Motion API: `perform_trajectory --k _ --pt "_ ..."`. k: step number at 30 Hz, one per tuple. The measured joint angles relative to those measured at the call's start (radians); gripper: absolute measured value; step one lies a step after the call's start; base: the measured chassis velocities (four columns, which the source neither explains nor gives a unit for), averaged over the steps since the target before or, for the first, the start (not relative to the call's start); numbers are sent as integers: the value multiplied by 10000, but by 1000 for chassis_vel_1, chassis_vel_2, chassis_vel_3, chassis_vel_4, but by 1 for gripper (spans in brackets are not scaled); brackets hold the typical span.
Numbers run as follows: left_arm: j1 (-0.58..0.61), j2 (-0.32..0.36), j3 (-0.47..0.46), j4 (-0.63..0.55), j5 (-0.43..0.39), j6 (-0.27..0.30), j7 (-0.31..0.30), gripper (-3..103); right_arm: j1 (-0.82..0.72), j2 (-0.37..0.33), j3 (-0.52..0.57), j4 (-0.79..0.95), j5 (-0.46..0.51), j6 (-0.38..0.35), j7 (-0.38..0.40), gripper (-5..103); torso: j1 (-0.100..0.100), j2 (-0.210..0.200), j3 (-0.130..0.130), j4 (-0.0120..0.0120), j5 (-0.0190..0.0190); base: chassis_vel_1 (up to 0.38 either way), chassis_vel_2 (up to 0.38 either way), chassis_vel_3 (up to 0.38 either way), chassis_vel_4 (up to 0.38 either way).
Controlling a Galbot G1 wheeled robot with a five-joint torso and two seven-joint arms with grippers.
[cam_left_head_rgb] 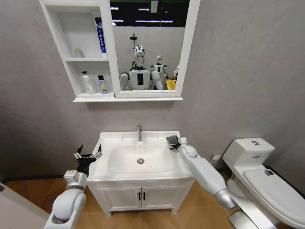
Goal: Move facial cleanser and shampoo from washbasin to cabinet, then wipe washbasin with towel.
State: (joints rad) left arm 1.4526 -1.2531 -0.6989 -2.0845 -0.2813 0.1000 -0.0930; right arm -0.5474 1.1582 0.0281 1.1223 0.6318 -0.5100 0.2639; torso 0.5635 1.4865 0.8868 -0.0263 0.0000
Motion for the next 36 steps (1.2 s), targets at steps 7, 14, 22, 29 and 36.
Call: perform_trajectory --k 7,14,22,29,36 --pt "31 -9 -92 -6 -5 -27 50 100 -1 18 0 4 -34 46 -12 62 0 0 0 0 -1 0 0 0 0" --pt "60 -23 -161 -15 -15 -62 98 100 -59 -18 -59 198 -72 79 -11 30 0 0 0 -1 -1 0 0 0 0" --pt "48 -26 -243 -6 -44 -72 140 100 -163 -222 -89 640 27 173 157 5 0 0 0 0 1 0 0 0 0" --pt "65 -119 -179 37 31 -115 175 100 -584 -834 -351 2493 896 -49 1213 3 0 1 0 0 -2 0 0 0 0" --pt "76 -212 -96 56 120 -158 193 100 -1298 -1108 -833 4347 1876 -384 2612 3 0 1 0 -2 0 0 0 0 0"
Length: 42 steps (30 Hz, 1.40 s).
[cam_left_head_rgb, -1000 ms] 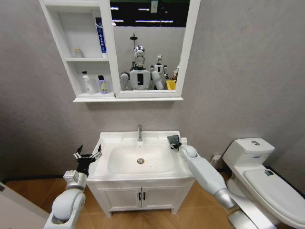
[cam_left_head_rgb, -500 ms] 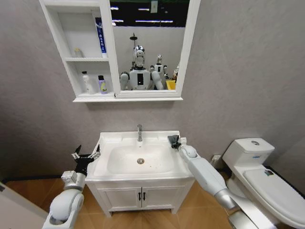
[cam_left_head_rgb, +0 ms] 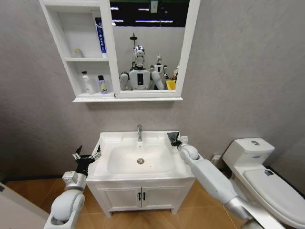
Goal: Move facial cleanser and shampoo from washbasin to cabinet, then wipe washbasin with towel.
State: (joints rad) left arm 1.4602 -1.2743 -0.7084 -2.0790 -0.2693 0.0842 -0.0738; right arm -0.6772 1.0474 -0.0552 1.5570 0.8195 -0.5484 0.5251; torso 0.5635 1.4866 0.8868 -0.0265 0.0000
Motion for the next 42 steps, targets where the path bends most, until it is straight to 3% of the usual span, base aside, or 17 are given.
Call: perform_trajectory --k 5,11,19,21,26,30,42 --pt "41 -28 7 -23 27 -26 4 100 -400 123 -674 949 251 -150 625 3 0 1 -1 1 0 0 0 0 0" --pt "100 -71 -108 -25 48 -107 24 100 -601 747 -1385 1065 688 -322 1499 3 0 0 0 4 -1 0 0 0 0" --pt "138 -54 -242 23 51 -171 107 100 -1153 733 -1127 792 633 -538 1632 3 -1 0 0 1 -1 0 0 0 0" --pt "131 -43 -222 40 56 -181 109 100 -1282 680 -1008 734 603 -586 1595 3 0 0 0 0 0 0 0 0 0" --pt "23 -56 -111 64 141 -195 111 100 -1553 728 -562 77 -252 -398 406 3 0 0 0 -1 0 0 0 0 0" --pt "-15 1 -162 40 124 -194 107 100 -1487 927 -395 -350 -292 -275 -81 3 0 -1 0 1 0 0 0 0 0" --pt "33 95 -324 -33 50 -213 102 100 -1180 1619 -332 -1116 -351 -85 -474 3 0 -1 1 2 -1 0 0 0 0"
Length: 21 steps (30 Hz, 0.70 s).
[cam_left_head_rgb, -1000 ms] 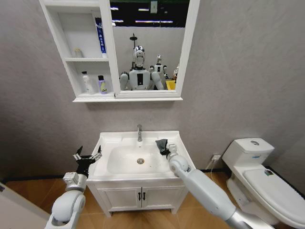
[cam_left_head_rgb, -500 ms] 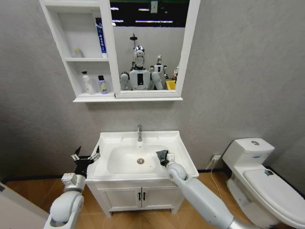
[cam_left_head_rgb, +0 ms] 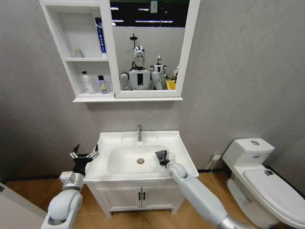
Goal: Move facial cleanser and shampoo from washbasin to cabinet, then wipe washbasin with towel.
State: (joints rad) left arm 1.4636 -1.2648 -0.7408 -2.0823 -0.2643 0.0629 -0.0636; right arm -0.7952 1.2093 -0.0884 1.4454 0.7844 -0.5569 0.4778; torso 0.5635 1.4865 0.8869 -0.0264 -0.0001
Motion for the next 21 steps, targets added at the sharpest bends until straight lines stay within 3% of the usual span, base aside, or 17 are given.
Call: perform_trajectory --k 21 --pt "76 -6 -215 81 16 -178 85 100 296 490 266 -1009 28 -45 -311 3 0 0 0 -1 0 0 0 0 0"
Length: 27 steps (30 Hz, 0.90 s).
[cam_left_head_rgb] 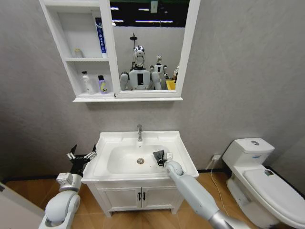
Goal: Move facial cleanser and shampoo from washbasin to cabinet, then wipe washbasin with towel.
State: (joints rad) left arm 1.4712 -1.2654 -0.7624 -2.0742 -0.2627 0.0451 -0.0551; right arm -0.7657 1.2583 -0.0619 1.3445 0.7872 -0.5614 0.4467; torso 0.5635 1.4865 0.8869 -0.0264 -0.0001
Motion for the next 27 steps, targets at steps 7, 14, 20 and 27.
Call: perform_trajectory --k 7,14,20,27 --pt "47 -15 -88 3 12 -49 23 100 161 366 -34 -437 -62 6 -85 3 0 0 0 0 0 0 0 0 0" --pt "257 -103 -499 -33 -8 -208 163 100 645 795 -145 -1085 503 -293 154 3 0 0 0 2 0 0 0 0 0" --pt "315 -145 -635 -33 -19 -266 190 100 882 958 -196 -1431 693 -727 447 3 0 1 -1 2 0 0 0 0 0" --pt "355 -234 -738 -23 -33 -285 210 100 1171 1174 -344 -1945 688 -989 415 3 -1 2 -2 0 0 0 0 0 0"
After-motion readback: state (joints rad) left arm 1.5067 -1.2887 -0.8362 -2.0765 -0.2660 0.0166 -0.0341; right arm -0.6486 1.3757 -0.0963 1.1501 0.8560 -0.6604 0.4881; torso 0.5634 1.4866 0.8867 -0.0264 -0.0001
